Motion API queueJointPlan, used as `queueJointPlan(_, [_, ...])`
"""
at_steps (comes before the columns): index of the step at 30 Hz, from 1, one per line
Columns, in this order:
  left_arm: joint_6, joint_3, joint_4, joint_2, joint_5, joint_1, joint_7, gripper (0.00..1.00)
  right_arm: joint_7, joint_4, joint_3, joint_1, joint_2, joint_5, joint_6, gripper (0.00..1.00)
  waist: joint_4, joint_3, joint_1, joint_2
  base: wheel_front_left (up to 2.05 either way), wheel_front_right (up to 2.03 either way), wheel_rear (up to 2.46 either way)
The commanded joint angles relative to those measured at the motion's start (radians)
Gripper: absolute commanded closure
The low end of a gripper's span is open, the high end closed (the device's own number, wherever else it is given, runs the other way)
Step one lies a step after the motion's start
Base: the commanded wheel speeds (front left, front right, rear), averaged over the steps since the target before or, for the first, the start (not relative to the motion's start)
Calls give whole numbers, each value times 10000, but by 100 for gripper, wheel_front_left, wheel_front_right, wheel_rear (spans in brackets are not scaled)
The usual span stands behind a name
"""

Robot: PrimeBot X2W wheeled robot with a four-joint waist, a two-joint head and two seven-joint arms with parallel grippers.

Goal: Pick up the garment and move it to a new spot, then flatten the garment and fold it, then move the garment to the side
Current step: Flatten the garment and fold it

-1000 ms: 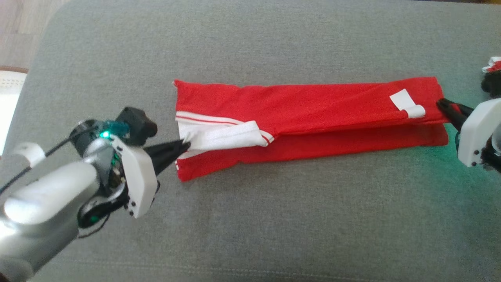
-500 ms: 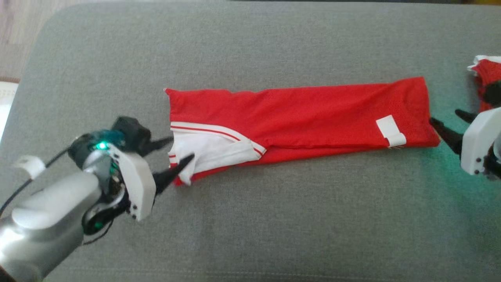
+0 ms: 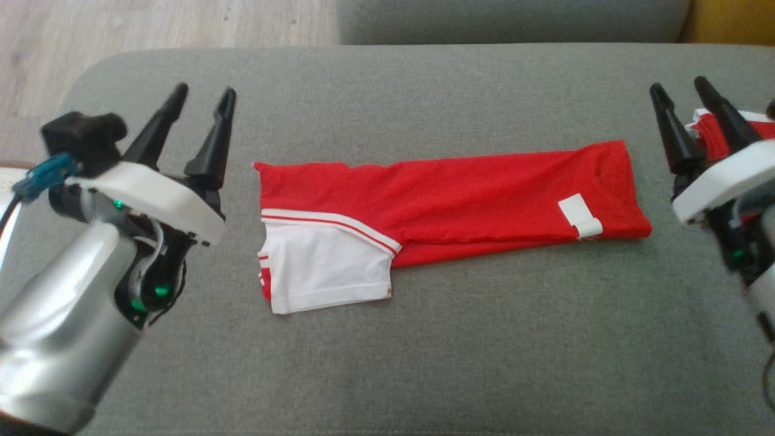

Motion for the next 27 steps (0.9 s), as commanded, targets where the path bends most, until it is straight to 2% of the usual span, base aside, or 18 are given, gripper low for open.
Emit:
queueJointPlan(1, [153, 1449, -532, -21, 581, 293, -119, 0, -662, -195, -319, 373, 228, -389, -9, 0, -15, -137, 1, -1, 0, 0, 0])
queueJointPlan(6, [36, 3799, -1353, -1347, 2169, 2199, -121, 0, -1474, -282, -1253, 1156, 1393, -1346, -9, 0, -79, -324, 1, -1, 0, 0, 0])
queueJointPlan(11, [-758, 5642, -1823, -2851, 3613, 3976, -122, 0, -1639, -614, -2524, 2097, 2584, -2173, -9, 0, -160, -401, 1, -1, 0, 0, 0])
queueJointPlan(14, [-1170, 6208, -1751, -3486, 4783, 4664, -123, 0, -1650, -1004, -3150, 2630, 3079, -2936, -9, 0, -144, -403, 1, -1, 0, 0, 0])
queueJointPlan(15, [-1170, 6208, -1751, -3486, 4783, 4664, -123, 0, -1650, -1004, -3150, 2630, 3079, -2936, -9, 0, -144, -403, 1, -1, 0, 0, 0])
queueJointPlan(20, [-1803, 6979, -1627, -4381, 6168, 5234, -123, 0, -1653, -1454, -4018, 3288, 3801, -4029, -9, 0, -152, -337, 1, -1, 0, 0, 0])
queueJointPlan(27, [-2385, 7407, -1331, -4940, 6884, 5195, -123, 0, -1433, -1155, -4753, 3203, 4122, -5141, -9, 0, -43, 38, 1, -1, 0, 0, 0])
